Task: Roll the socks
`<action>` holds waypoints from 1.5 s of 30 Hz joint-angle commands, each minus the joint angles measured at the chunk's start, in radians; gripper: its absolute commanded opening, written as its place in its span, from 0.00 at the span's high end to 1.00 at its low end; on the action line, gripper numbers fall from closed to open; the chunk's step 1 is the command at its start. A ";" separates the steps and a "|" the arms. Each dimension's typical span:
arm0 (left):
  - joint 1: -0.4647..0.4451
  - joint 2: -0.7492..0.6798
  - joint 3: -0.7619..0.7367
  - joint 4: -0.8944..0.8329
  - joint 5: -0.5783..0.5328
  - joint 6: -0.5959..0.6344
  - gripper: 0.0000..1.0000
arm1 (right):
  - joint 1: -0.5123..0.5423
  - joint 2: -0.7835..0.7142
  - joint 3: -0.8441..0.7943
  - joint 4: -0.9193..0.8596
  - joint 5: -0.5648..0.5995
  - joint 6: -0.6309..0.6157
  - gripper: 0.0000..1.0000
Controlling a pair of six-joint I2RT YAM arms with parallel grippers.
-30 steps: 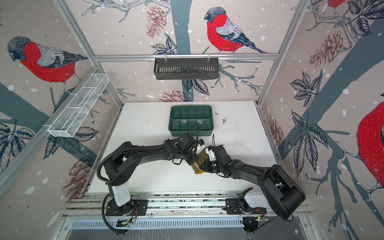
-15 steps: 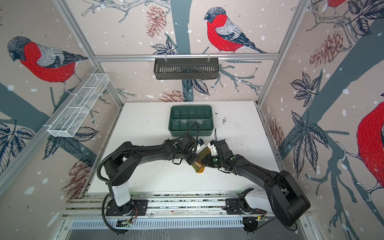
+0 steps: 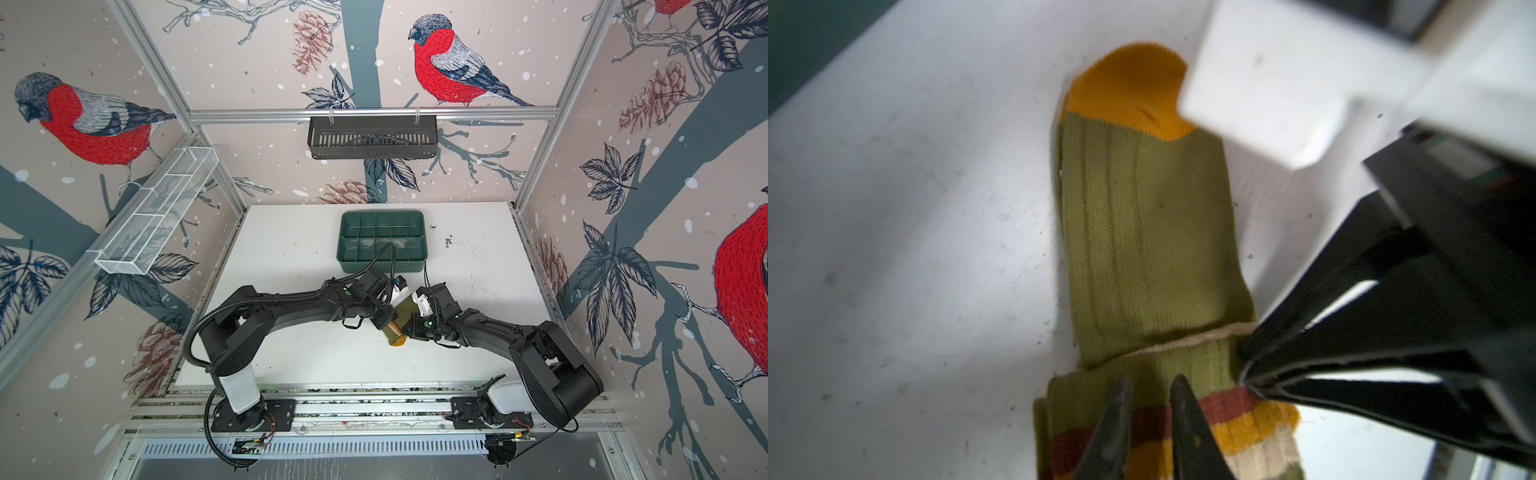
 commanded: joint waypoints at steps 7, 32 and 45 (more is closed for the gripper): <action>0.047 -0.282 -0.198 0.090 0.069 -0.320 0.68 | -0.003 -0.020 -0.012 -0.027 0.019 -0.018 0.87; 0.053 -0.187 -0.472 0.532 0.187 -0.674 0.41 | -0.009 -0.044 -0.041 0.028 -0.013 -0.005 0.87; 0.053 -0.104 -0.470 0.570 0.152 -0.686 0.41 | -0.008 -0.030 -0.045 0.048 -0.027 -0.003 0.88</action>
